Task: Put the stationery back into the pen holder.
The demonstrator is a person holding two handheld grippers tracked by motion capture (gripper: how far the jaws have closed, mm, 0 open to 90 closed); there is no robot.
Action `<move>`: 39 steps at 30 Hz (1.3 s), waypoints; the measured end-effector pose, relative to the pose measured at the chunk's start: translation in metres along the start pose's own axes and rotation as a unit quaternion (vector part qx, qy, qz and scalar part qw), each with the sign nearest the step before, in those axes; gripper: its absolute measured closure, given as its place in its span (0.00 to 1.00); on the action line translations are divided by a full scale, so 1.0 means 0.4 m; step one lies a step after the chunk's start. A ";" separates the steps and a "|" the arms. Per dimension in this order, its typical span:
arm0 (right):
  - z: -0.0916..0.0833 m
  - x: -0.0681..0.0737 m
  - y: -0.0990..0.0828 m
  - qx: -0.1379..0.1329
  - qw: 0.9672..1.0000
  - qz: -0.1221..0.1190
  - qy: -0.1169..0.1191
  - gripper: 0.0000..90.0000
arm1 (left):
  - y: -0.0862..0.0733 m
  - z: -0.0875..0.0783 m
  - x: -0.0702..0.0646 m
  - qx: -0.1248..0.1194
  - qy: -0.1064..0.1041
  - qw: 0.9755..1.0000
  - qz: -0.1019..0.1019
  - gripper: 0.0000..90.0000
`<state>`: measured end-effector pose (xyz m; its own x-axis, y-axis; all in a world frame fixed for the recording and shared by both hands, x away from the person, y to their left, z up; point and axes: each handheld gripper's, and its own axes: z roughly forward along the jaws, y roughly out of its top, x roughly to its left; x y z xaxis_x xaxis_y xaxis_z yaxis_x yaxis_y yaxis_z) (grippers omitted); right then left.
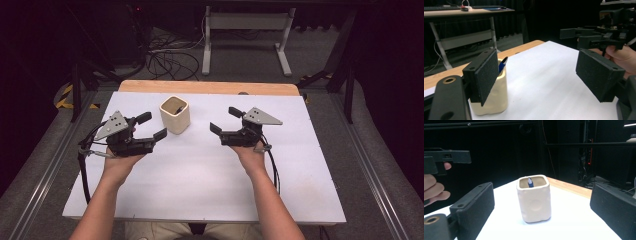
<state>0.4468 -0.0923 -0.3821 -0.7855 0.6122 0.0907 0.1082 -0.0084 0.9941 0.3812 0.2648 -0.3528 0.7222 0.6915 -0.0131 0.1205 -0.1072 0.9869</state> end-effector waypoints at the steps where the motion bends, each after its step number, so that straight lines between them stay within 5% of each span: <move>1: -0.005 -0.001 0.000 0.001 1.000 -0.001 0.000 0.06 | 0.001 -0.001 0.001 -0.001 0.000 1.000 -0.001 0.22; 39: -0.207 -0.043 0.032 -0.047 0.999 0.008 -0.019 0.06 | 0.012 -0.021 0.000 -0.013 0.002 1.000 -0.002 0.21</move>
<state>0.4111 -0.1684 -0.3660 -0.7601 0.6411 0.1064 0.0619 -0.0917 0.9939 0.3758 0.2703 -0.3468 0.7185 0.6953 -0.0172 0.1063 -0.0854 0.9907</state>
